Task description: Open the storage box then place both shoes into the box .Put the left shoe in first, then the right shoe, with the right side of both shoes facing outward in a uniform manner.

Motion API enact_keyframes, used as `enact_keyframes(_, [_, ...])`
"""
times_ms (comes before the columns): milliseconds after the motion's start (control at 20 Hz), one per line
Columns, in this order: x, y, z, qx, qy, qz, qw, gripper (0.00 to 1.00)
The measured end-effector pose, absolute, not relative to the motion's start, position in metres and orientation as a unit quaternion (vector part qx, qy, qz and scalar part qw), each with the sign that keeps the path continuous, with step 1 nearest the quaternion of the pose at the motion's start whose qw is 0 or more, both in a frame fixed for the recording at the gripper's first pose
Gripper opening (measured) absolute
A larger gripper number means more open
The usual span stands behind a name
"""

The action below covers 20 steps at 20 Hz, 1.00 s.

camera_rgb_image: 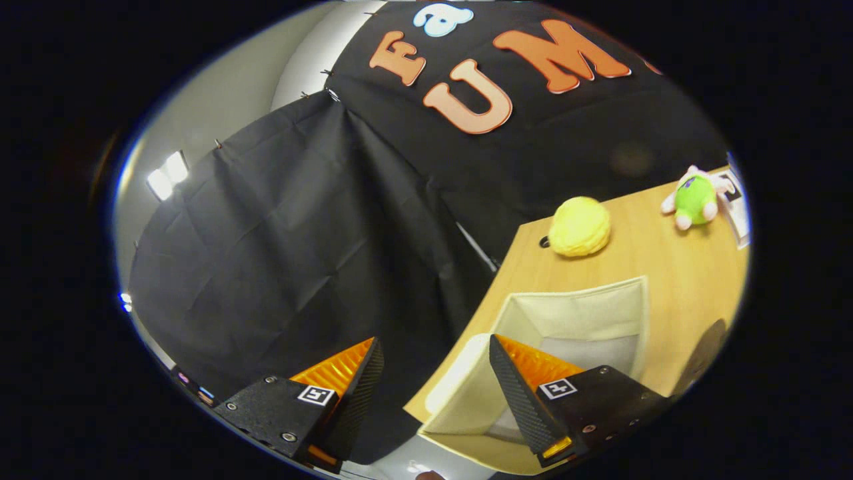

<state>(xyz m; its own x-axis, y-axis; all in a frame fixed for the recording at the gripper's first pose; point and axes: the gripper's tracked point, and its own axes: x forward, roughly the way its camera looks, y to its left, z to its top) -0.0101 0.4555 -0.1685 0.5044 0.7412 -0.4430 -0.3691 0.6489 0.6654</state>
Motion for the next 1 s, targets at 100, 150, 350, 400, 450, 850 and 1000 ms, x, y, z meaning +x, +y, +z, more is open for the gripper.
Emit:
enact_keyframes(100, [-0.014, 0.417, -0.193, 0.194, 0.384, 0.321, 0.844, 0.96])
enact_keyframes(150, [-0.013, 0.394, -0.203, 0.171, 0.384, 0.305, 0.854, 0.96])
enact_keyframes(350, [-0.014, 0.314, -0.229, 0.126, 0.387, 0.250, 0.878, 0.96])
enact_keyframes(400, [-0.018, 0.298, -0.237, 0.124, 0.394, 0.240, 0.878, 0.96])
enact_keyframes(450, [-0.021, 0.283, -0.245, 0.120, 0.401, 0.230, 0.878, 0.96])
enact_keyframes(850, [-0.054, 0.200, -0.329, 0.140, 0.481, 0.152, 0.852, 0.89])
enact_keyframes(1000, [-0.054, 0.181, -0.347, 0.125, 0.488, 0.119, 0.856, 0.85])
